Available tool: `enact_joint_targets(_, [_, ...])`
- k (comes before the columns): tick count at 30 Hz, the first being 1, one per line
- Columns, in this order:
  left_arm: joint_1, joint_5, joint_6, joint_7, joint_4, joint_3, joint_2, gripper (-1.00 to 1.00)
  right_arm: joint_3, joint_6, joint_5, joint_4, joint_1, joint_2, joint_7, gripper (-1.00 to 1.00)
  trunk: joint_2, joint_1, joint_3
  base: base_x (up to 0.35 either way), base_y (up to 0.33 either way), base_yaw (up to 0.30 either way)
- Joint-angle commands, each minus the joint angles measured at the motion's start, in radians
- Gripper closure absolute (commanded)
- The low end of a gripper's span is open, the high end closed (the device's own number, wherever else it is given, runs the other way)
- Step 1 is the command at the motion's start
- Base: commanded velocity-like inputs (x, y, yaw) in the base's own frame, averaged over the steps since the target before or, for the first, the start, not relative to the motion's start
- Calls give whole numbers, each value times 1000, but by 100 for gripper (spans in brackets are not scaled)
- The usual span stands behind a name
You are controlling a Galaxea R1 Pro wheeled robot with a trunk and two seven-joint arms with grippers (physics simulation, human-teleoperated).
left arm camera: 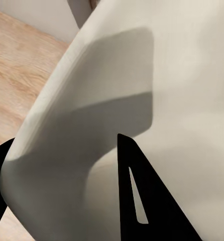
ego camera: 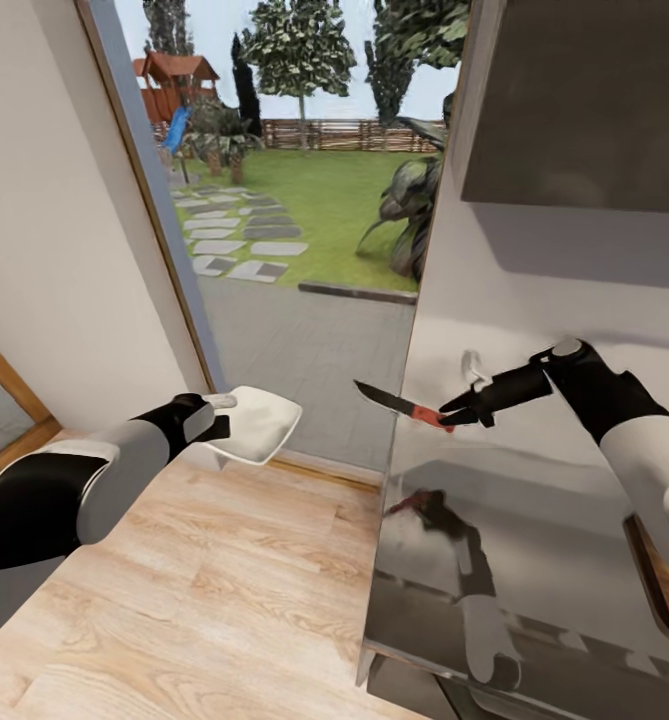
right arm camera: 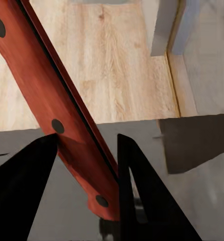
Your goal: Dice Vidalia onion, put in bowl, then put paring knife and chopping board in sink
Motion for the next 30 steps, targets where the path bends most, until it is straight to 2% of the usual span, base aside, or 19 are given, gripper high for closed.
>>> enact_joint_targets(1, [-1,10,2,0,2,-8,-2,100,-2,9,-18,29,-1,-1,-21,100,-2,0,0,0,0,0])
enact_joint_targets(4, [-1,11,1,-11,3,-9,-6,100,-9,6,-66,112,-1,-1,-77,100,-2,0,1,0,0,0])
enact_joint_targets(6, [-1,11,0,-16,3,-8,-15,100,-11,4,-107,157,-1,-1,-140,100,-2,0,2,0,0,0])
enact_joint_targets(10, [-1,9,-2,-17,0,-10,-33,100,-11,-15,-155,225,-1,0,-264,100,-2,0,2,0,0,0])
enact_joint_targets(13, [-1,9,-2,-21,2,-10,-43,100,-12,-52,-188,276,-1,0,-306,100,-2,0,2,0,0,0])
enact_joint_targets(17, [-1,9,-4,-23,4,-10,-44,100,-13,-77,-230,306,-1,-4,-325,100,-2,0,2,-1,0,0])
enact_joint_targets(23, [-1,11,-9,-22,5,-10,-43,100,-14,-84,-248,339,0,-8,-329,100,-2,0,2,-110,0,0])
enact_joint_targets(30, [0,11,-115,-18,6,-10,-40,100,-14,-85,-252,354,0,-9,-358,100,-2,0,2,-297,0,0])
